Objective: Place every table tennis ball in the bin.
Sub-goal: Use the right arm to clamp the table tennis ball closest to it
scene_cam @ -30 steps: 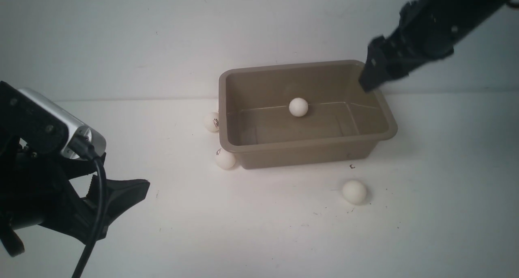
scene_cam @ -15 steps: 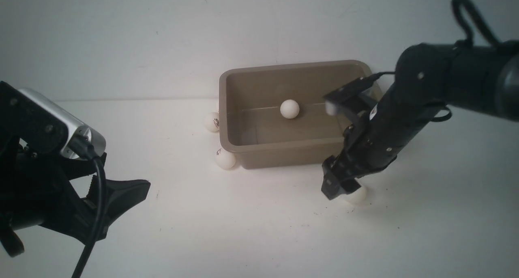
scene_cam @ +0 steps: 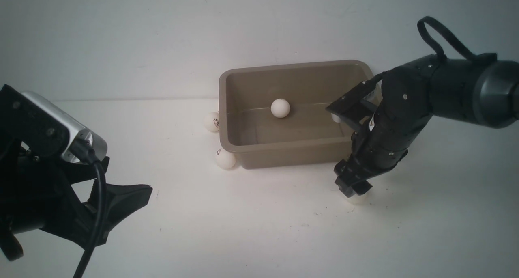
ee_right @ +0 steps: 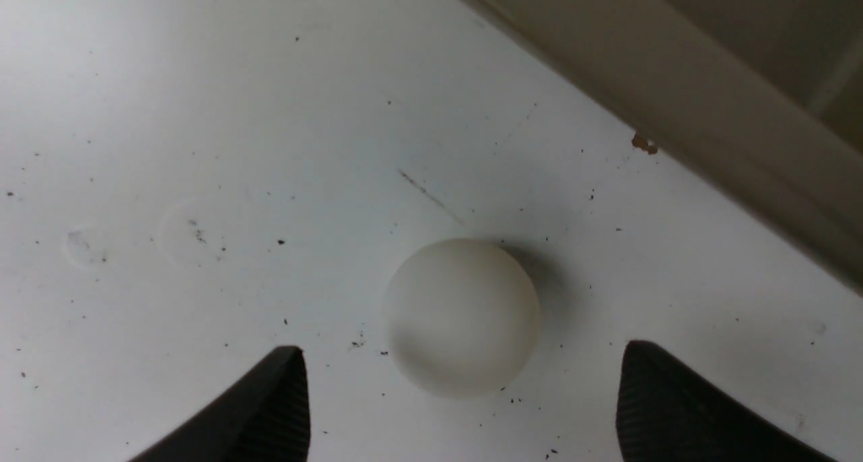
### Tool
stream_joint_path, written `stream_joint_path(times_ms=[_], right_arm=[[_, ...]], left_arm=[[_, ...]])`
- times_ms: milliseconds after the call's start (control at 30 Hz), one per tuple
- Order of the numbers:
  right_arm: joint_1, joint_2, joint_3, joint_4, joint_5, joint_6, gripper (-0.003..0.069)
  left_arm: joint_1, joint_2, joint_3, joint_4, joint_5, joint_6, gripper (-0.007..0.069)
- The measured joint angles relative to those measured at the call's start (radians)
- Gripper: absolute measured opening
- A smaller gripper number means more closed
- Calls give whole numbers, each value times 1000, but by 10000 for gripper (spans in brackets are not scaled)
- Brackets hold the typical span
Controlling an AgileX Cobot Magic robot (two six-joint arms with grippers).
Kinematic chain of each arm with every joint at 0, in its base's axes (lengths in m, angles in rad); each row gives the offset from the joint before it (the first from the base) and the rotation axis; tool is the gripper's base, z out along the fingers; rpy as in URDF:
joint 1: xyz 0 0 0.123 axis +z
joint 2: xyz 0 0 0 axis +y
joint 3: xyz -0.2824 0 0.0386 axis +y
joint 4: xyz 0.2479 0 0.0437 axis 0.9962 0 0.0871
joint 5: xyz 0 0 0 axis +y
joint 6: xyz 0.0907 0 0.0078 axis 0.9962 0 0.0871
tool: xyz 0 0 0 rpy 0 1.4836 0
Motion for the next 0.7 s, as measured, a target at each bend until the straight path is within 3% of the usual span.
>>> stream_joint_path(times_ms=[500, 600, 700], right_arm=[[0, 81, 0, 32, -38, -17, 549], [0, 98, 0, 32, -55, -17, 530], [0, 104, 0, 31, -67, -12, 456]], left_arm=[[0, 0, 0, 0, 0, 0, 583], [0, 0, 0, 0, 0, 0, 583], [0, 0, 0, 0, 0, 0, 583]])
